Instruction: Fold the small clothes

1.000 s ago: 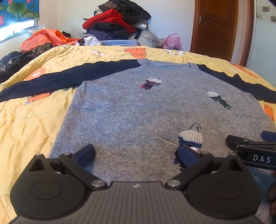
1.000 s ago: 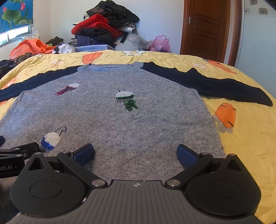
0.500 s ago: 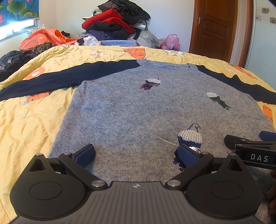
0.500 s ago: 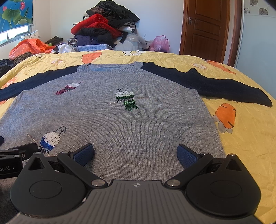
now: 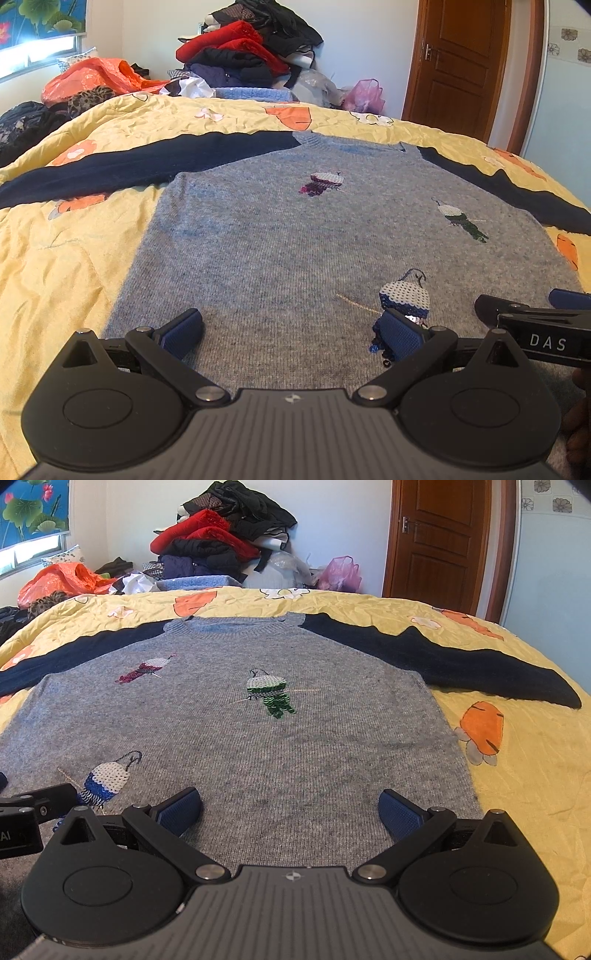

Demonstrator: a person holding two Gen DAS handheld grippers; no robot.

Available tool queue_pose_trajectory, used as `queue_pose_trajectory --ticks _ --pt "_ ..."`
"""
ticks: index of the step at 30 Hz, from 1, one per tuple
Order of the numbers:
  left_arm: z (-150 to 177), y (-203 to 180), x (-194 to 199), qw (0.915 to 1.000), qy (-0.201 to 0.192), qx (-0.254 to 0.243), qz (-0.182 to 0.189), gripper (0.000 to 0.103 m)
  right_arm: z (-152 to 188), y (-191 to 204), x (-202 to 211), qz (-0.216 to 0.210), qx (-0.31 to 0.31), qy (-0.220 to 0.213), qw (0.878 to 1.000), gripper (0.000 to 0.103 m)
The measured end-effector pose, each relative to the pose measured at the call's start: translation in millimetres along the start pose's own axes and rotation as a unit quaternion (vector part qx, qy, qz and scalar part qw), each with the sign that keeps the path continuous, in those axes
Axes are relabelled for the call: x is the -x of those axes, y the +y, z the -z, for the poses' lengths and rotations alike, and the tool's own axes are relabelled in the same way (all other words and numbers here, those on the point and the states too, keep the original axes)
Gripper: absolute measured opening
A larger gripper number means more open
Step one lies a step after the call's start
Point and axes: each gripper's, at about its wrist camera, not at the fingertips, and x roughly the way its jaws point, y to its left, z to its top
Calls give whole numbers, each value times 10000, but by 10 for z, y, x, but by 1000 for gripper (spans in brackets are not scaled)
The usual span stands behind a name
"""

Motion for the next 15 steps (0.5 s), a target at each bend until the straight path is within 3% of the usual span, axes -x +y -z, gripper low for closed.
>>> queue_pose_trajectory --ticks 15 --pt "10 -26 0 9999 16 -63 -89 103 1 -12 3 -14 -6 -1 10000 103"
